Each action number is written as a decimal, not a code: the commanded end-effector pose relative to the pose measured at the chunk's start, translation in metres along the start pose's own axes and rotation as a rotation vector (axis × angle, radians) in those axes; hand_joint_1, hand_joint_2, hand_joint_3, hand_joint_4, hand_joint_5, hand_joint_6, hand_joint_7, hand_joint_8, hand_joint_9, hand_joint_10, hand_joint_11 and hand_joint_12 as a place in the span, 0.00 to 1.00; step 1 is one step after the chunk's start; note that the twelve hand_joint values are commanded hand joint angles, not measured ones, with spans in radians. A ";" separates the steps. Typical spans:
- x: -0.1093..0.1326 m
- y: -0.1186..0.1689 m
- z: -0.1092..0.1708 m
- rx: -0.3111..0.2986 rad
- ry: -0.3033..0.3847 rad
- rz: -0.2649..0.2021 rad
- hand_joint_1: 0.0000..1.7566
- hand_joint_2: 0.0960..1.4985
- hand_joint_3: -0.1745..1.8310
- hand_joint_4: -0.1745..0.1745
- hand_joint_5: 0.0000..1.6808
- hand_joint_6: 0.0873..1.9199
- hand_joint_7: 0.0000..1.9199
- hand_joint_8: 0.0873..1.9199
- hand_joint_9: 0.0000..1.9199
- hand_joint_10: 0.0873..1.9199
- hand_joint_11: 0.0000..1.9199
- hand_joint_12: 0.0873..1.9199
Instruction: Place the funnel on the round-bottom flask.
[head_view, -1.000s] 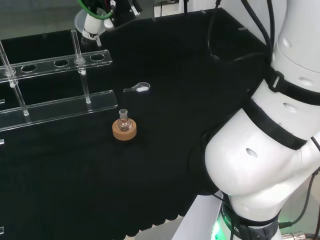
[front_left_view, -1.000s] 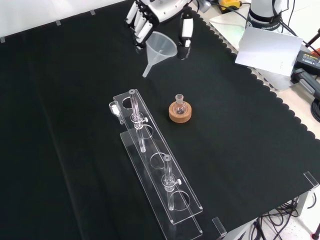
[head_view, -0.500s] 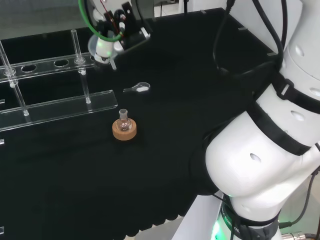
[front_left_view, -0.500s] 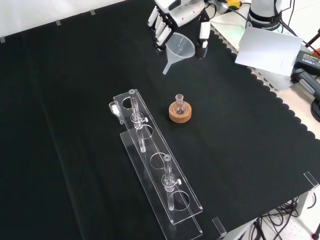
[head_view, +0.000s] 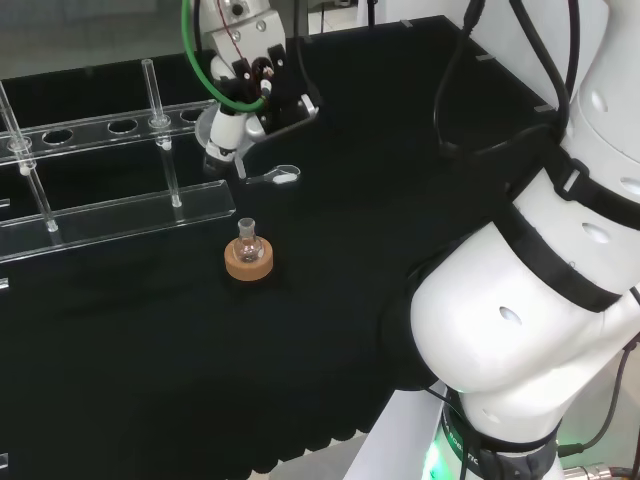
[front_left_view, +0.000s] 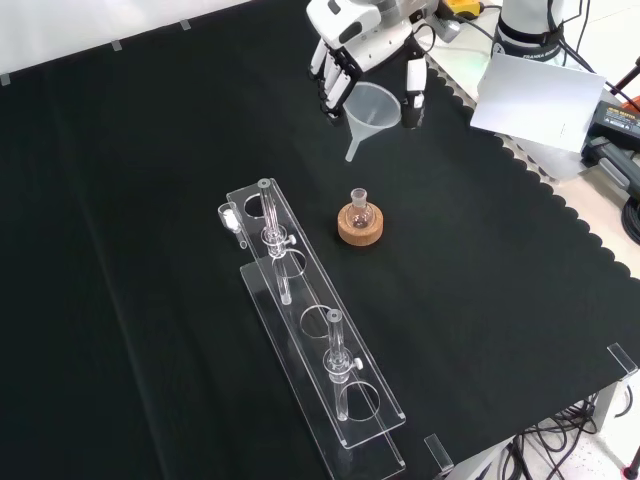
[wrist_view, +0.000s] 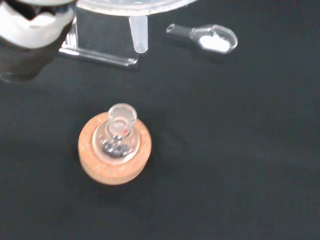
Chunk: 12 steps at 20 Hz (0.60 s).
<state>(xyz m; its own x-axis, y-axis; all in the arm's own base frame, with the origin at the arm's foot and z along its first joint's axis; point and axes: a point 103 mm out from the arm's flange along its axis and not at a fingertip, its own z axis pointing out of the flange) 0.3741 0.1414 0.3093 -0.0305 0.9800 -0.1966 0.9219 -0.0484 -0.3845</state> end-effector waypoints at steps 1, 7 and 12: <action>0.003 0.001 0.020 0.037 0.046 -0.011 0.57 0.73 0.10 1.00 0.56 0.54 0.46 0.33 0.55 0.16 0.38 0.58; 0.011 -0.003 0.029 0.067 0.045 -0.016 0.57 0.73 0.10 1.00 0.56 0.54 0.46 0.33 0.55 0.16 0.37 0.58; 0.015 -0.005 0.033 0.082 0.037 -0.016 0.57 0.73 0.10 1.00 0.56 0.54 0.46 0.32 0.55 0.16 0.37 0.58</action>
<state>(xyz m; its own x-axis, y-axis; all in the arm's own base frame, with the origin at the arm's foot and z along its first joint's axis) 0.3591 0.1482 0.2821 -0.0275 0.9879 -0.1528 0.8923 -0.0447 -0.4492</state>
